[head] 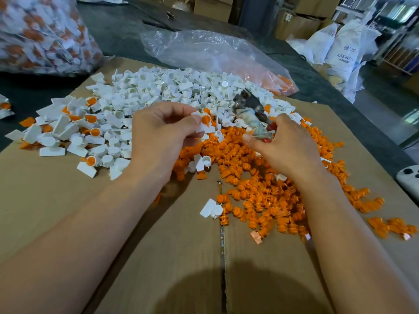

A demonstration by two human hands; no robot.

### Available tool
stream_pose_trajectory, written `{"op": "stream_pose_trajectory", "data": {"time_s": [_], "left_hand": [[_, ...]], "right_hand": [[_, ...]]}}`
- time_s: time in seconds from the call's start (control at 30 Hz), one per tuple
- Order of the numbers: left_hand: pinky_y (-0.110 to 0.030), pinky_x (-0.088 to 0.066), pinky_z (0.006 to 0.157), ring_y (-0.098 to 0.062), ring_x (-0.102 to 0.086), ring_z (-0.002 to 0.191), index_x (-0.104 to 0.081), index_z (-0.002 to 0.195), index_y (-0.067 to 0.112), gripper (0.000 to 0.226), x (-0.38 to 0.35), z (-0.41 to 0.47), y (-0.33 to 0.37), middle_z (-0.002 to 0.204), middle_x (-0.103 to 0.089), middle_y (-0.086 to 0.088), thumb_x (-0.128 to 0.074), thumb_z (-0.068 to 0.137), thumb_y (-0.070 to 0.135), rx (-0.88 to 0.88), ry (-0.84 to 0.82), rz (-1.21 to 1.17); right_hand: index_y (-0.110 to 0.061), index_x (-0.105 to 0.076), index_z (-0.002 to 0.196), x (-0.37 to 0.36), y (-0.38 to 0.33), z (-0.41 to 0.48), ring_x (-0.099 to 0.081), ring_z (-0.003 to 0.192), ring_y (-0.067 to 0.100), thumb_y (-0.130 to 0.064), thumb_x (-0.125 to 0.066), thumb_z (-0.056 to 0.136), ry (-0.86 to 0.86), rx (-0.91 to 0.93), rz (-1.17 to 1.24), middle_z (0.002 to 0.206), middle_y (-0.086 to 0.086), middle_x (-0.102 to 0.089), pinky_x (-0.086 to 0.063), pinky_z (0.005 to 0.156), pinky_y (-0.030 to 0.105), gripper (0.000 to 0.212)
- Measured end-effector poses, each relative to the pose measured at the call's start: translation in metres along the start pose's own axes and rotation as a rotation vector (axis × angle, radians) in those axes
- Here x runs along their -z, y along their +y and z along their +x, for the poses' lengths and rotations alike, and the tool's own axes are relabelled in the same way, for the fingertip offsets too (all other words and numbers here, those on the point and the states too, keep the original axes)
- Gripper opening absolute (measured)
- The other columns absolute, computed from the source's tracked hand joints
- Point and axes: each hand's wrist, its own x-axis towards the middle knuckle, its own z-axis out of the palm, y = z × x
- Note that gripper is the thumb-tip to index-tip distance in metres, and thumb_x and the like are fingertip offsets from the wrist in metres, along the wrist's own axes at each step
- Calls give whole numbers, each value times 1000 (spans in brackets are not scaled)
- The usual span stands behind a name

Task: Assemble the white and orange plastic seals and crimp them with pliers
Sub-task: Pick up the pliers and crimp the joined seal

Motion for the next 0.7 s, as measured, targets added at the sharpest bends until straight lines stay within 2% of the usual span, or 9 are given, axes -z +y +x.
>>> {"op": "stream_pose_trajectory", "data": {"time_s": [0.13,0.3,0.43,0.6,0.7], "left_hand": [[-20,-53,52,-12,-64,54,-67,68,19,23,0,-3,0,55,-66,4,-67,80,0,-54,-61,95],[-19,-52,50,-11,-62,51,-68,67,19,24,1,-3,-1,53,-65,5,-66,79,-2,-69,-98,124],[-21,-52,50,-9,-61,50,-68,66,21,27,0,-5,-2,53,-64,4,-66,78,-2,-89,-138,182],[-18,-51,48,-7,-61,50,-67,65,22,27,0,-4,-2,53,-64,6,-67,79,-1,-76,-136,187],[-18,-52,48,-7,-61,50,-67,65,23,28,1,-4,-1,54,-65,6,-67,79,-1,-76,-132,193]], "right_hand": [[-9,-47,119,-5,5,3,-52,98,25,-64,-57,73,-53,-24,-69,111,8,-56,-32,68,31,72],[-11,-50,107,-8,4,5,-46,86,19,-67,-59,69,-94,-16,-133,103,6,-55,-33,68,31,69],[-12,-51,114,-10,6,5,-51,101,24,-70,-59,67,-123,-15,-172,110,6,-56,-32,73,32,75],[-12,-51,122,-11,7,8,-51,108,25,-71,-58,66,-129,-11,-168,118,7,-56,-35,76,33,81],[-15,-48,128,-12,7,8,-50,113,25,-71,-58,67,-166,-21,-151,125,7,-55,-40,83,35,84]]}}
